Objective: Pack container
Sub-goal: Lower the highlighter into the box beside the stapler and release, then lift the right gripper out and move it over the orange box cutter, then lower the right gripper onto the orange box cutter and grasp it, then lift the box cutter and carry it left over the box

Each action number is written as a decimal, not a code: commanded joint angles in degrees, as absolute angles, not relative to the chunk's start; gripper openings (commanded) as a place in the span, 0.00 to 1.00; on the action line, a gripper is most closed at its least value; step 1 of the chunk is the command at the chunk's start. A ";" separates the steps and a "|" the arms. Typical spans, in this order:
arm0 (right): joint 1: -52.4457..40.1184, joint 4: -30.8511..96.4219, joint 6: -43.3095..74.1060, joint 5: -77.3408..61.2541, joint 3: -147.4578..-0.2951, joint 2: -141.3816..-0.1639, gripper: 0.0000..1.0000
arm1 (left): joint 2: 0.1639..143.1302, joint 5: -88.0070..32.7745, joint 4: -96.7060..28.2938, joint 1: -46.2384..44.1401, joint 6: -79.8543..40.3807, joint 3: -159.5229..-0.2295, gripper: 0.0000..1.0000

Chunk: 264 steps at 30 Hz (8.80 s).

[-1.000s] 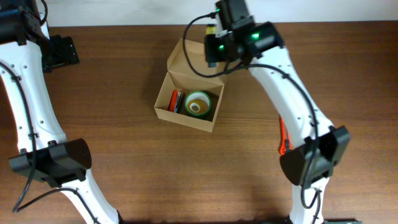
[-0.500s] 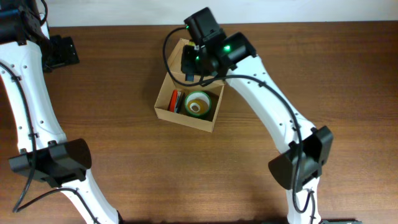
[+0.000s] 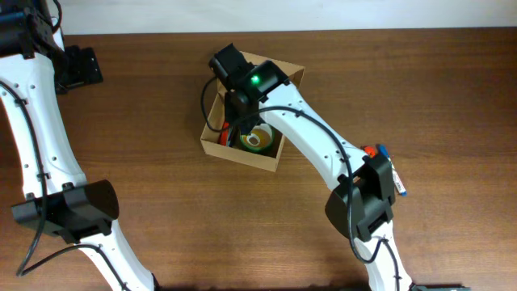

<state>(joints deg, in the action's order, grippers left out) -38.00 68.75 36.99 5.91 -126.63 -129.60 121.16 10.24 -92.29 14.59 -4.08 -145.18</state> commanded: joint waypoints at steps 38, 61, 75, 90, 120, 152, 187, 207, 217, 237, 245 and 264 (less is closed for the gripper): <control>-40.56 62.24 50.04 -5.19 -127.94 -135.83 0.04 | 120.09 9.85 -92.18 14.79 -3.57 -145.86 0.99; -40.53 61.65 50.48 -7.09 -127.94 -140.05 0.04 | 120.09 9.87 -92.18 14.79 -3.57 -145.86 0.99; -40.49 61.69 50.43 -7.11 -127.94 -140.05 0.30 | 120.09 9.85 -92.18 14.79 -3.55 -145.86 0.99; -39.16 60.36 46.17 -5.80 -129.01 -139.24 0.30 | 120.09 9.85 -92.18 14.79 -3.57 -145.86 0.99; -27.97 75.75 10.39 19.68 -134.43 -111.50 0.21 | 120.09 9.85 -92.18 14.79 -3.55 -145.86 0.99; 1.58 57.10 5.98 2.11 -66.61 -93.03 0.39 | 120.09 9.85 -92.18 14.79 -3.55 -145.86 0.99; 1.65 47.75 6.02 3.66 -62.65 -107.33 0.18 | 120.09 9.85 -92.18 14.79 -3.55 -145.86 0.99; 1.63 49.41 5.98 3.14 -67.51 -104.07 0.06 | 120.09 9.85 -92.18 14.79 -3.57 -145.86 0.99; 1.63 58.70 1.69 -3.55 -84.97 -101.16 0.06 | 120.09 9.85 -92.18 14.79 -3.55 -145.86 0.99; -12.88 73.28 -18.44 -3.11 -117.82 -101.71 0.11 | 120.09 9.85 -92.18 14.79 -3.55 -145.86 0.99; -24.80 71.88 -22.79 3.73 -118.48 -106.89 0.11 | 120.09 9.85 -92.18 14.79 -3.55 -145.86 0.99; -33.28 60.58 -43.33 -4.54 -118.45 -116.75 0.15 | 120.09 9.85 -92.18 14.79 -3.55 -145.86 0.99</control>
